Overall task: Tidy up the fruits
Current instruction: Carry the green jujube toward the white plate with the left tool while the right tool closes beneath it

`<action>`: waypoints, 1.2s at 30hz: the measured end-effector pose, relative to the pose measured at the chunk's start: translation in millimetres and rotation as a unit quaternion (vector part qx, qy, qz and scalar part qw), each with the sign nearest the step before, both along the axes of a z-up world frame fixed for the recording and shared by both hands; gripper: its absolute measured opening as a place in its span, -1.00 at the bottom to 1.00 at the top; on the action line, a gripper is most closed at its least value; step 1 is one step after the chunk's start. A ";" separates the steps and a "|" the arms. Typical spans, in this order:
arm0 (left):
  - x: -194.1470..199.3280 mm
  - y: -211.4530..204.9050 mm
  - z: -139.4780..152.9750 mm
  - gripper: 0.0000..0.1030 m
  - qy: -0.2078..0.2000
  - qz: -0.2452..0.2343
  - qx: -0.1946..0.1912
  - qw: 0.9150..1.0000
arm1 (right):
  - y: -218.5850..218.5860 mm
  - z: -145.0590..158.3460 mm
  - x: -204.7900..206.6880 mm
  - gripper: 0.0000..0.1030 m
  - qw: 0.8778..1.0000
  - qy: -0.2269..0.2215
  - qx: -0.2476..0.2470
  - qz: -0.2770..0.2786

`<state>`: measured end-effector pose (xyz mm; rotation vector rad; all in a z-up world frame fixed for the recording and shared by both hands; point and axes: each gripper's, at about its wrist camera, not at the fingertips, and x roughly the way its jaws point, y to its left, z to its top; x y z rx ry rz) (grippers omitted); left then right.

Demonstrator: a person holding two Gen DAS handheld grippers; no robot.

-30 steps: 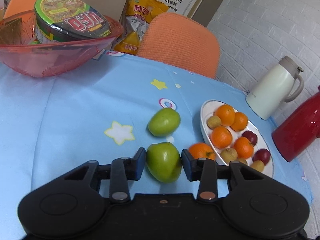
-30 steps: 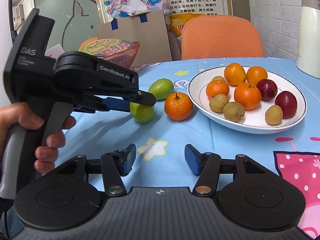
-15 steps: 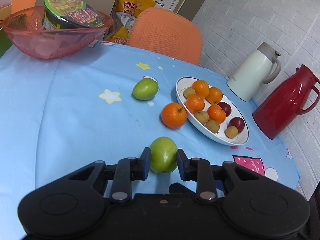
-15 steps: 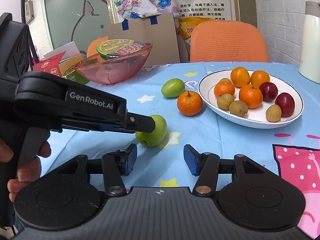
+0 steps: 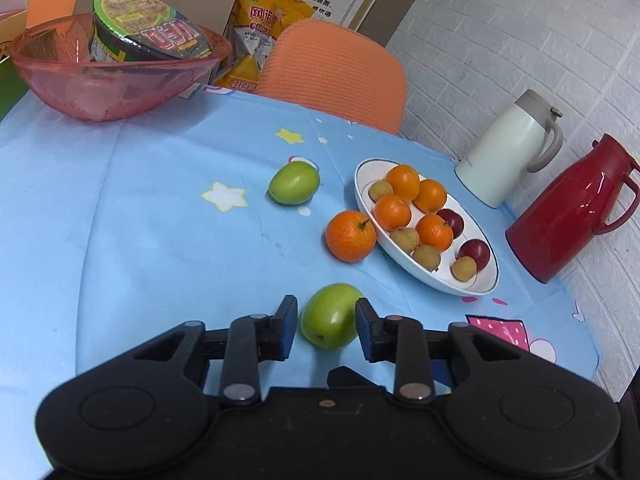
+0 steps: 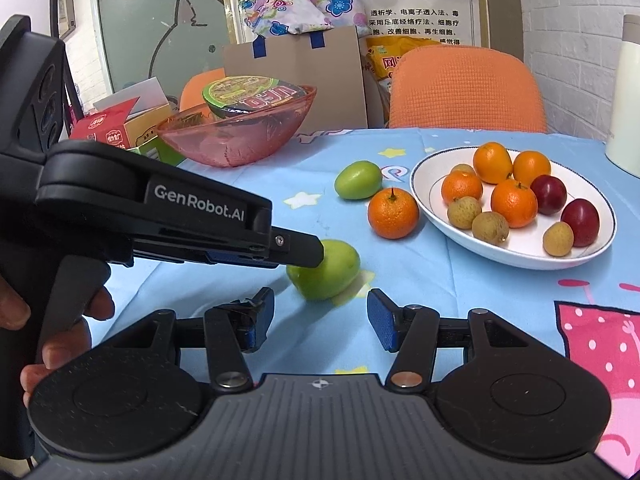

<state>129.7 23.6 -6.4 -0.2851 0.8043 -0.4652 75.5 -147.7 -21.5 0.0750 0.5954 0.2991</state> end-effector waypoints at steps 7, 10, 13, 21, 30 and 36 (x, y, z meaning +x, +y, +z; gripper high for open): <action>8.8 -4.7 2.9 1.00 -0.002 -0.013 0.004 1.000 | 4.0 -0.6 12.4 0.72 1.000 0.002 0.000 0.002; 10.4 -6.6 -0.4 1.00 0.003 -0.019 0.006 1.000 | 5.8 -2.2 18.7 0.72 1.000 0.009 0.005 0.005; 13.1 -7.6 -3.4 1.00 0.008 -0.021 0.009 1.000 | 9.1 -2.4 23.5 0.72 1.000 0.011 0.005 0.006; 13.0 -9.8 -4.4 1.00 0.012 -0.029 0.006 0.999 | 11.3 -9.4 28.5 0.38 1.000 0.014 -0.005 -0.001; -2.2 -28.1 7.7 1.00 -0.010 -0.041 0.016 0.999 | -4.0 -4.1 9.4 0.37 1.000 -0.014 0.000 -0.015; -6.6 -53.1 25.9 1.00 -0.036 -0.061 0.016 0.997 | -27.2 10.6 1.6 0.37 0.998 -0.043 0.009 -0.040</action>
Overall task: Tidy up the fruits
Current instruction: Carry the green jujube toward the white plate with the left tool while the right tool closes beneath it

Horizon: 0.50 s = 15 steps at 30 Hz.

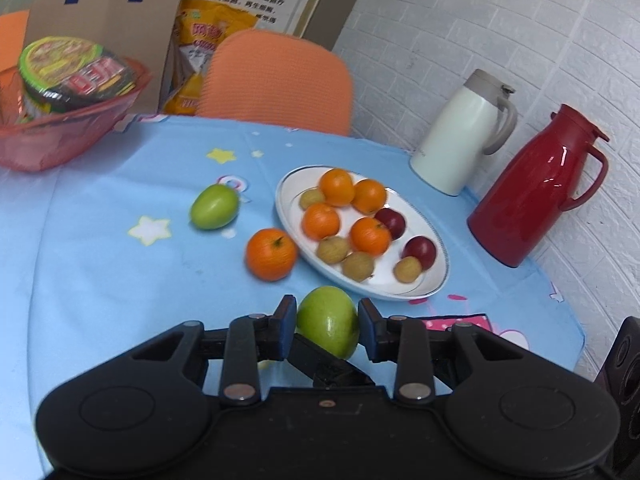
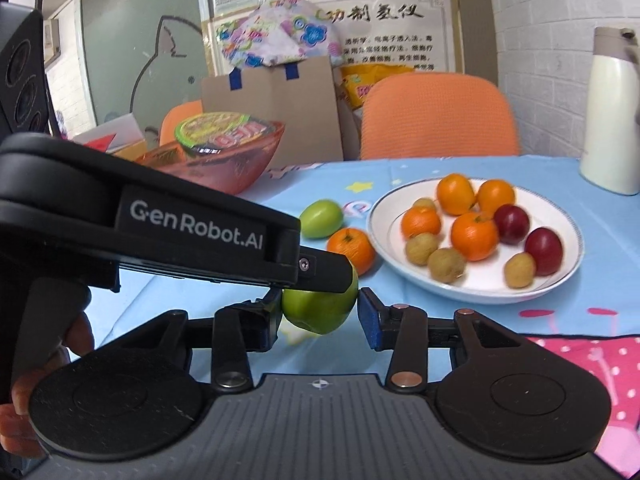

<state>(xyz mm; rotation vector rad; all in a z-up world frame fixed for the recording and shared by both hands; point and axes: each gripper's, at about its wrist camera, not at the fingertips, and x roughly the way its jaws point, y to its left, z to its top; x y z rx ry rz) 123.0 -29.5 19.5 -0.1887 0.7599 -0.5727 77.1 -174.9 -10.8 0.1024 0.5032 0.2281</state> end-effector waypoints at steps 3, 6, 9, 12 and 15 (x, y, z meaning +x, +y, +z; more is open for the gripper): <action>1.8 -14.5 6.7 1.00 -0.006 -0.014 -0.003 1.000 | -12.7 4.0 -3.5 0.37 1.000 -0.012 0.003 -0.016; 2.6 -30.8 10.5 1.00 -0.014 -0.028 0.001 1.000 | -26.9 6.2 -4.7 0.37 0.999 -0.020 0.008 -0.031; 4.6 -48.0 12.6 1.00 -0.022 -0.041 0.006 0.999 | -40.1 7.1 -3.8 0.37 0.999 -0.025 0.011 -0.044; 9.5 -61.6 13.1 1.00 -0.022 -0.051 0.004 0.998 | -51.3 6.6 -1.9 0.37 0.998 -0.032 0.009 -0.055; 14.7 -74.5 11.3 1.00 -0.022 -0.059 0.005 0.998 | -61.6 4.6 2.9 0.38 0.997 -0.032 0.014 -0.063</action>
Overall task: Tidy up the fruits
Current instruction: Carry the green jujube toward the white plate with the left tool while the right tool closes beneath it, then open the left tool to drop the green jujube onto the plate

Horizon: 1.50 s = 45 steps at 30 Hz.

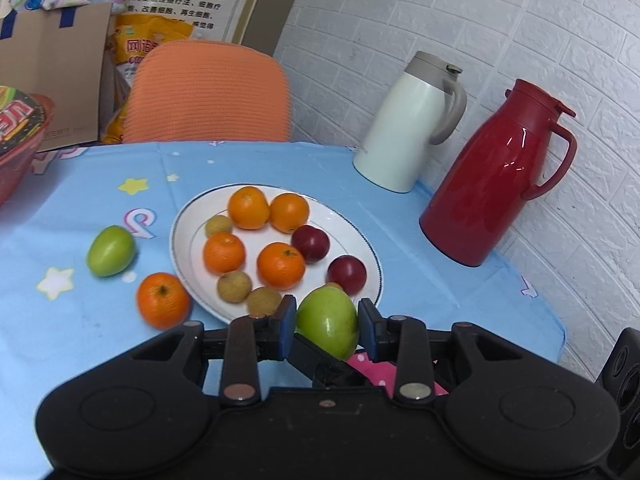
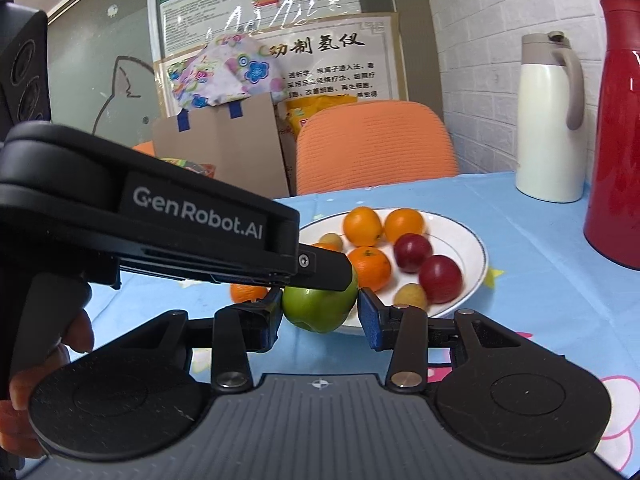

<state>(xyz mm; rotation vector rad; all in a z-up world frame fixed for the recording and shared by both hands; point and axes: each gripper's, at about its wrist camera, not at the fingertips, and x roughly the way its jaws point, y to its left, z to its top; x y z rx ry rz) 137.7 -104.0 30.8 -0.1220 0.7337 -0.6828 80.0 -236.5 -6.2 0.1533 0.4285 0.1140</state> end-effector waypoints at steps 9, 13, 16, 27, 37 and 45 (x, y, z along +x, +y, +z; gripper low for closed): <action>17.2 -17.6 -8.8 1.00 0.008 0.000 0.002 1.000 | -17.5 -8.0 12.4 0.38 1.000 0.006 0.006 -0.001; 23.0 -20.9 -11.6 1.00 0.008 0.002 0.006 1.000 | -20.2 -10.8 18.4 0.38 1.000 0.010 0.008 0.003; 26.0 -22.3 -14.1 1.00 0.006 0.003 0.009 1.000 | -22.4 -12.6 22.7 0.38 1.000 0.013 0.009 0.007; 35.5 -22.0 -22.8 1.00 0.003 0.008 0.015 1.000 | -21.9 -20.8 35.6 0.37 0.999 0.029 0.005 0.012; 15.5 6.9 -3.6 1.00 -0.054 0.075 -0.001 0.996 | -20.3 -17.5 16.9 1.00 1.000 0.007 -0.005 -0.005; 5.6 32.3 -3.8 1.00 -0.050 0.123 0.025 0.991 | -11.5 -9.9 4.4 1.00 1.000 0.014 0.006 0.002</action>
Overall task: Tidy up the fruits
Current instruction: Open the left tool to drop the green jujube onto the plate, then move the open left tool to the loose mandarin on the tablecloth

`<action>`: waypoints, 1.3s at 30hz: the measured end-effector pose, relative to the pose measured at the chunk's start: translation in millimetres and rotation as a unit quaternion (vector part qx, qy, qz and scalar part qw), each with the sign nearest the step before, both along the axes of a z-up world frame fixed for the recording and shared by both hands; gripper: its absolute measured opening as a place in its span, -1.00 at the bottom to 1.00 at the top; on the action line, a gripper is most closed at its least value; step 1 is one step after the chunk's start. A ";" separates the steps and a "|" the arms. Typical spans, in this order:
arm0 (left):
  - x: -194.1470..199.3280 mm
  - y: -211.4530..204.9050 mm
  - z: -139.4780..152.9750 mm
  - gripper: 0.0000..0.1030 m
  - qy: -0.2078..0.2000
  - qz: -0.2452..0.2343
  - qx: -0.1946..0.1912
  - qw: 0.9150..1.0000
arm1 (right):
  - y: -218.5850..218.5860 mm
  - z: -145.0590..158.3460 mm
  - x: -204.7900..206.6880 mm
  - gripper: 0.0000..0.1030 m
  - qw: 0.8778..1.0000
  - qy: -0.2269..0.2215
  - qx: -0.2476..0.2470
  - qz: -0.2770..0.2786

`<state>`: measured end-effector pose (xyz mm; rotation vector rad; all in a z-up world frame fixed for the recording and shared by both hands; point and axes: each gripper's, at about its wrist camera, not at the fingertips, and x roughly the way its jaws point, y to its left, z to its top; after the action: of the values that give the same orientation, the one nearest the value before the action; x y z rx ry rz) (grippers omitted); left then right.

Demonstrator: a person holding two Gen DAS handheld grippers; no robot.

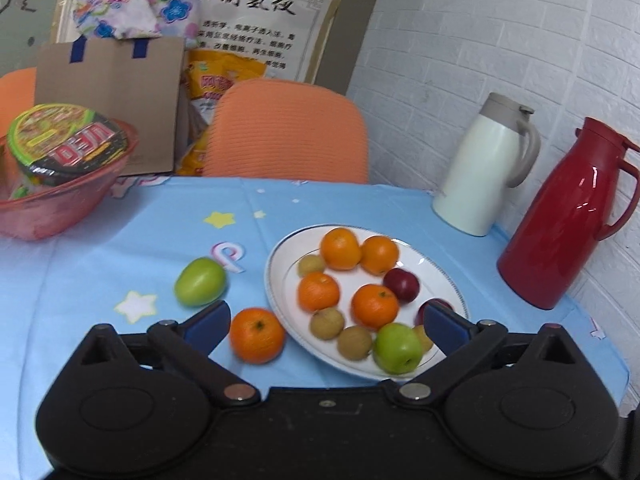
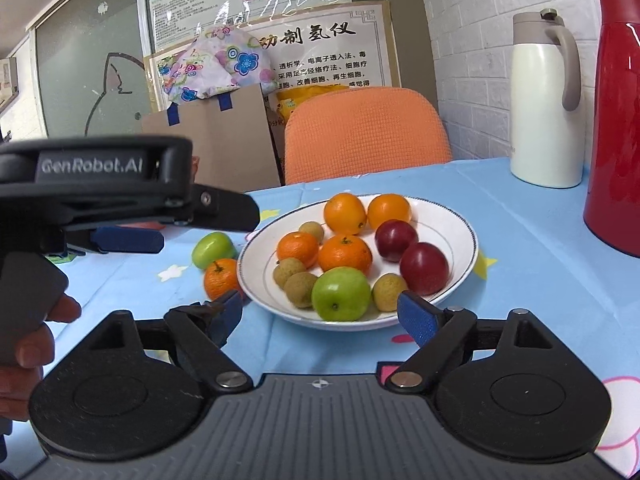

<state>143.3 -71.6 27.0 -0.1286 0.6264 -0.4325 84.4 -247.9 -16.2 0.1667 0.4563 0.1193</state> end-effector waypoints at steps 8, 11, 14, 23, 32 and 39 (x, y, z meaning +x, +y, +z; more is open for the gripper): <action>-4.6 33.3 -2.9 1.00 0.020 0.049 0.006 0.999 | 17.9 5.5 -7.5 1.00 1.000 0.005 -0.006 0.024; -5.7 45.5 -2.7 1.00 0.026 0.062 0.004 0.998 | 25.3 6.7 -8.9 1.00 0.999 0.012 0.004 0.035; -6.0 56.7 -2.7 1.00 0.035 0.072 -0.002 0.997 | 33.6 7.7 -11.0 1.00 0.999 0.015 0.009 0.048; -4.0 74.4 -6.0 1.00 0.049 0.054 -0.025 0.997 | 60.4 2.9 -5.4 1.00 0.997 0.032 0.016 0.075; 20.5 70.6 -16.4 1.00 0.086 0.027 -0.080 0.993 | 72.4 -6.5 20.8 1.00 0.996 0.058 0.046 0.055; 44.7 64.4 -25.2 1.00 0.113 0.032 -0.112 0.987 | 71.1 -12.6 37.3 0.89 0.995 0.070 0.066 0.022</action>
<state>188.0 -7.2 1.8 -0.4158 0.7924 -0.4283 121.7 -176.9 -28.8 0.2954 0.5923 0.1826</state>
